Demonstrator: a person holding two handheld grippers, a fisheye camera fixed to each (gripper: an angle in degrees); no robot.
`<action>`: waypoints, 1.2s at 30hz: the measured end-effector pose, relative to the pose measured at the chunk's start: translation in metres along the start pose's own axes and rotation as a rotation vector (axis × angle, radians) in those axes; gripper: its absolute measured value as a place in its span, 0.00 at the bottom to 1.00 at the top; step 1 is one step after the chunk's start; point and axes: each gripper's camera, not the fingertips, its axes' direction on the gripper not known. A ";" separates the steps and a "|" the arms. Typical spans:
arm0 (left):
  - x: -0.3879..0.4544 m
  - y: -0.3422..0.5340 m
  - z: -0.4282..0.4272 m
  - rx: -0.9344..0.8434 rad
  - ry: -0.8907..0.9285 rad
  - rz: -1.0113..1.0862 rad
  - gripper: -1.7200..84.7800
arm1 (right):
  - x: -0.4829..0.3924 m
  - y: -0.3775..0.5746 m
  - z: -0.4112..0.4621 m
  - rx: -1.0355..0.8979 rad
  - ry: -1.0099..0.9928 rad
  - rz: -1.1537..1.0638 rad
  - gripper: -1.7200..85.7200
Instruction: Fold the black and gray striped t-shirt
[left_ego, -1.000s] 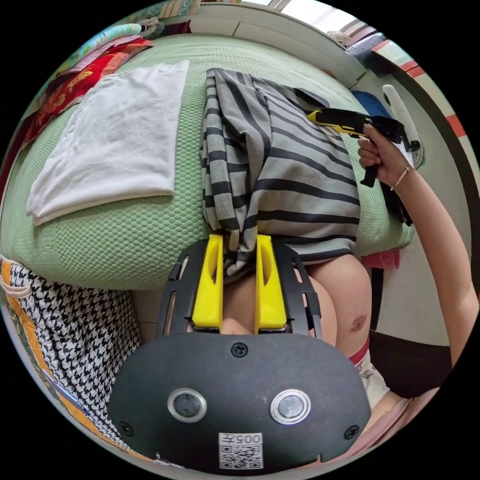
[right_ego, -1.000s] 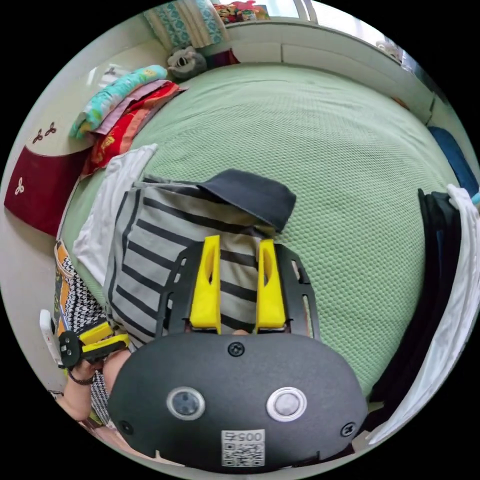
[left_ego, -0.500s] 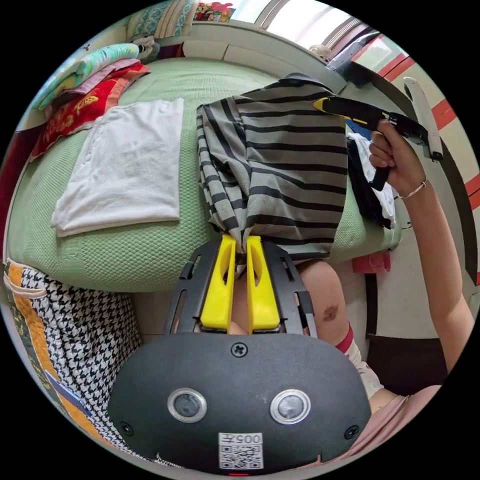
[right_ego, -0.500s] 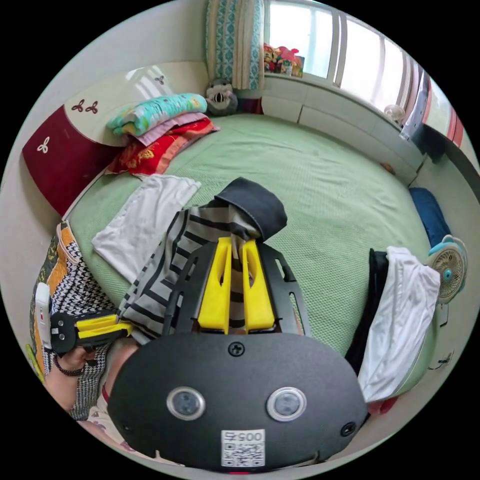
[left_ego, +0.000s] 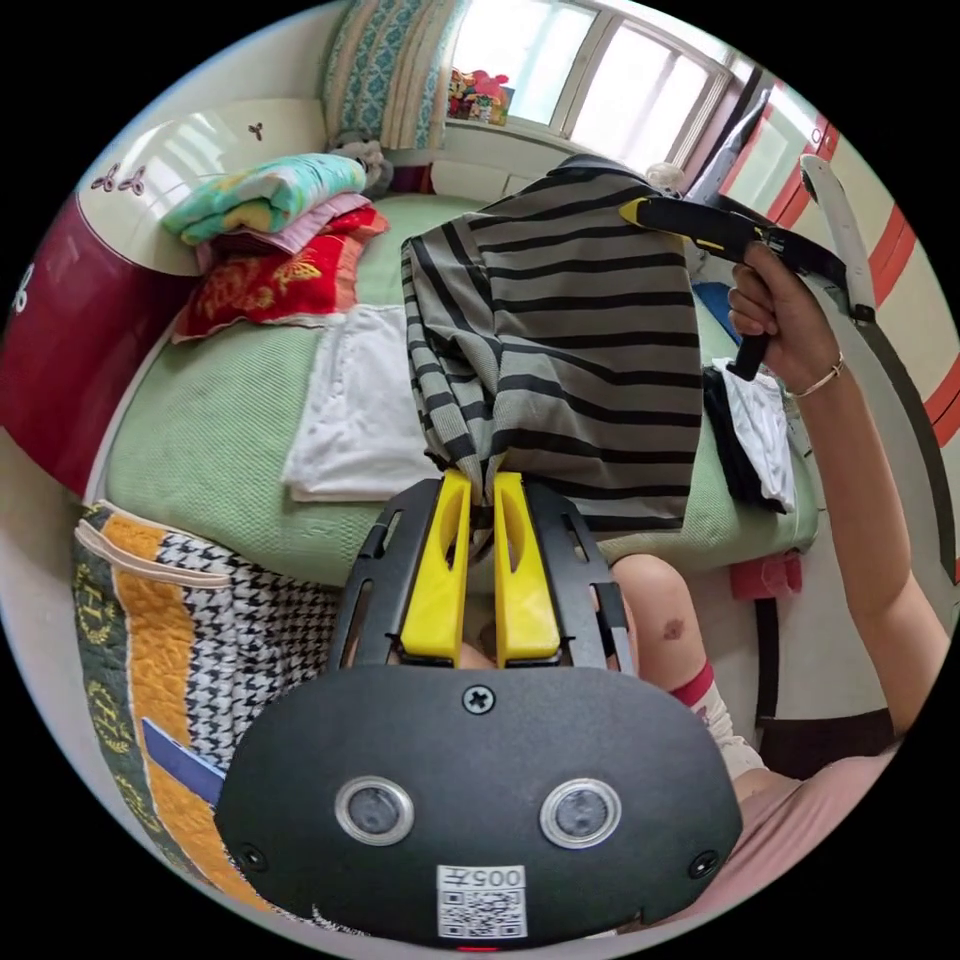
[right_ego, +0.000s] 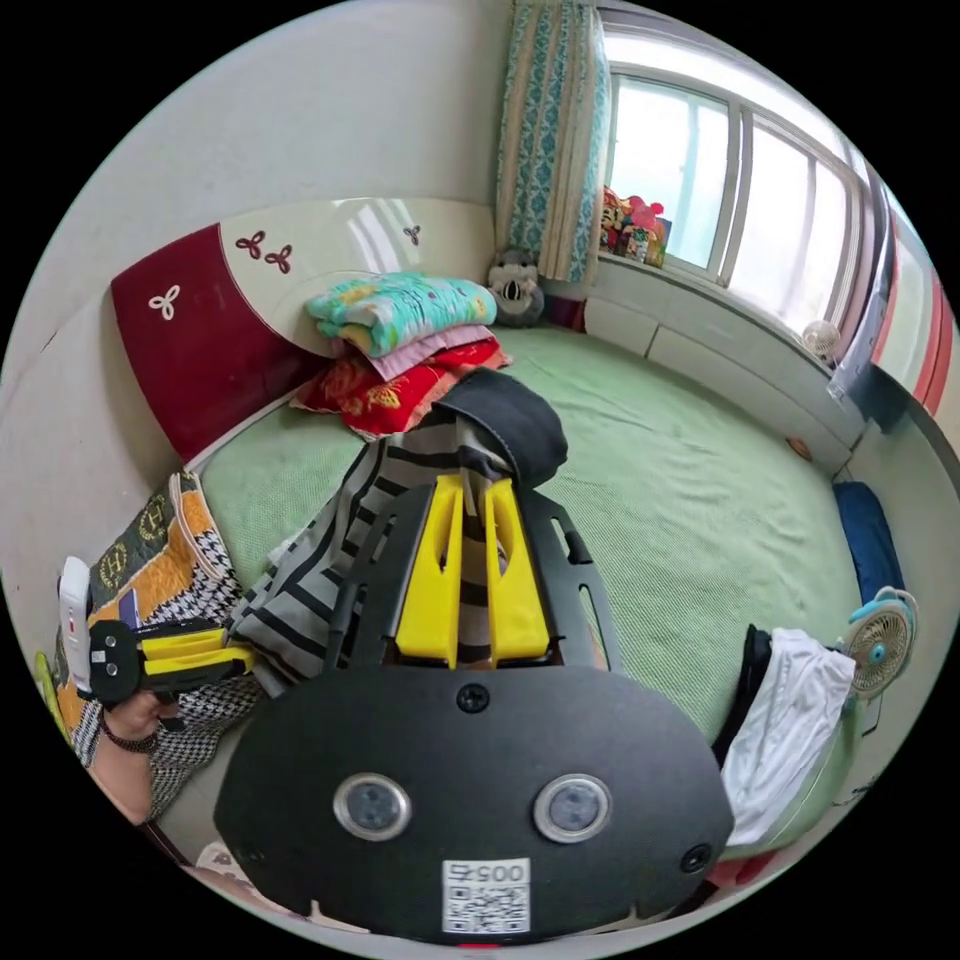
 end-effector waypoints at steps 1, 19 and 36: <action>-0.009 -0.009 -0.002 -0.010 -0.022 -0.002 0.08 | -0.005 -0.015 0.009 -0.004 -0.015 0.009 0.02; -0.082 -0.068 0.099 -0.265 -0.160 -0.052 0.15 | -0.059 0.054 0.169 -0.481 -0.233 -0.088 0.15; -0.098 -0.028 0.047 -0.134 -0.079 -0.132 0.14 | -0.088 0.073 0.158 -0.453 -0.215 -0.101 0.13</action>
